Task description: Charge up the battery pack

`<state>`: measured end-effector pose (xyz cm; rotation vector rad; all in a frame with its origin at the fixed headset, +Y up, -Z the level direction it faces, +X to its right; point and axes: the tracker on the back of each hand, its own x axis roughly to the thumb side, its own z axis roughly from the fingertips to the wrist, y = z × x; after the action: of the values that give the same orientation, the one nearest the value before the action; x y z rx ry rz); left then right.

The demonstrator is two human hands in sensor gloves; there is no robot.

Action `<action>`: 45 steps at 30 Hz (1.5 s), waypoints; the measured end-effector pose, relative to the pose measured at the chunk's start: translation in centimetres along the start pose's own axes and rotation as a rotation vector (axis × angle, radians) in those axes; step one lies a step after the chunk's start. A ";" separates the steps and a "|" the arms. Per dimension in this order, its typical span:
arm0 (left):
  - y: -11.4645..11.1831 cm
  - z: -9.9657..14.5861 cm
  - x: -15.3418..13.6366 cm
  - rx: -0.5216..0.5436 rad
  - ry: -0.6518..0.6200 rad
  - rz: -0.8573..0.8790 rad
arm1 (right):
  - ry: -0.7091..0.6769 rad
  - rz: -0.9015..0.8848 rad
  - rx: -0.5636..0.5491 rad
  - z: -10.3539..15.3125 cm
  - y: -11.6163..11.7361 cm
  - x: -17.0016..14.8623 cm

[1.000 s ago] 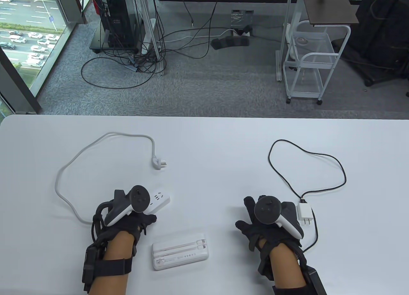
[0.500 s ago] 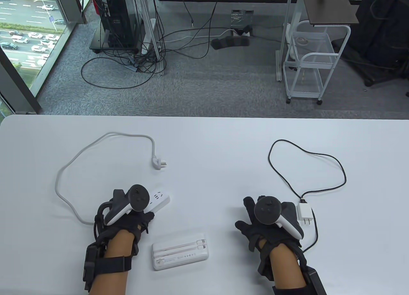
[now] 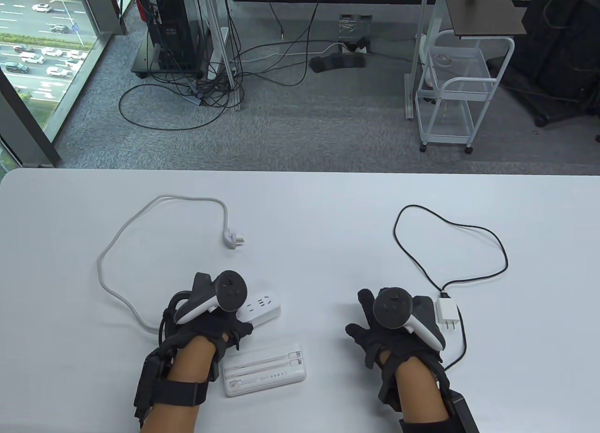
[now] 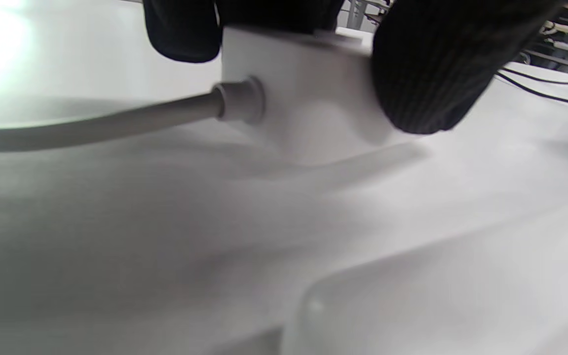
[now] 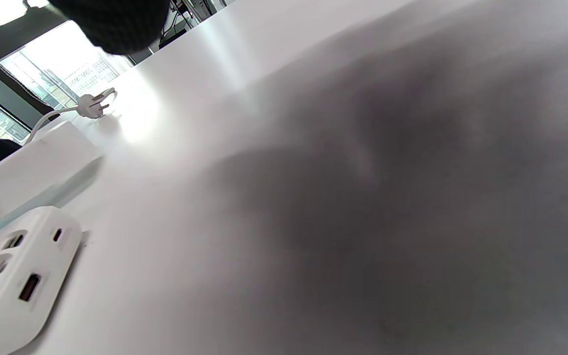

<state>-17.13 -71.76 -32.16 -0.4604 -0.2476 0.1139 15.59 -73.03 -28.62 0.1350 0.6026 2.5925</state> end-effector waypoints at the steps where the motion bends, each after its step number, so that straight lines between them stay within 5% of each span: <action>1: -0.1 -0.1 0.6 -0.003 -0.011 -0.019 | 0.001 0.000 0.000 0.0 0.0 0.0; 18: -1.1 -1.0 2.8 -0.002 -0.052 -0.132 | -0.015 0.036 0.002 0.1 0.2 0.6; 23: -1.2 -0.8 2.3 -0.033 -0.052 -0.088 | 0.008 0.055 -0.139 0.9 -1.4 0.5; 30: -0.6 0.2 1.1 0.022 -0.082 -0.020 | 0.246 0.102 -0.471 3.0 -5.3 -3.1; 41: 0.0 1.2 0.7 0.031 -0.111 0.032 | 0.620 0.190 -0.533 3.1 -5.8 -7.4; 45: 0.2 1.3 0.5 0.043 -0.116 0.050 | 0.651 0.175 -0.530 2.8 -5.9 -8.4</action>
<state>-17.00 -70.91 -31.01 -0.4178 -0.3471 0.1951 26.03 -71.16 -28.64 -0.8855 0.0815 2.8505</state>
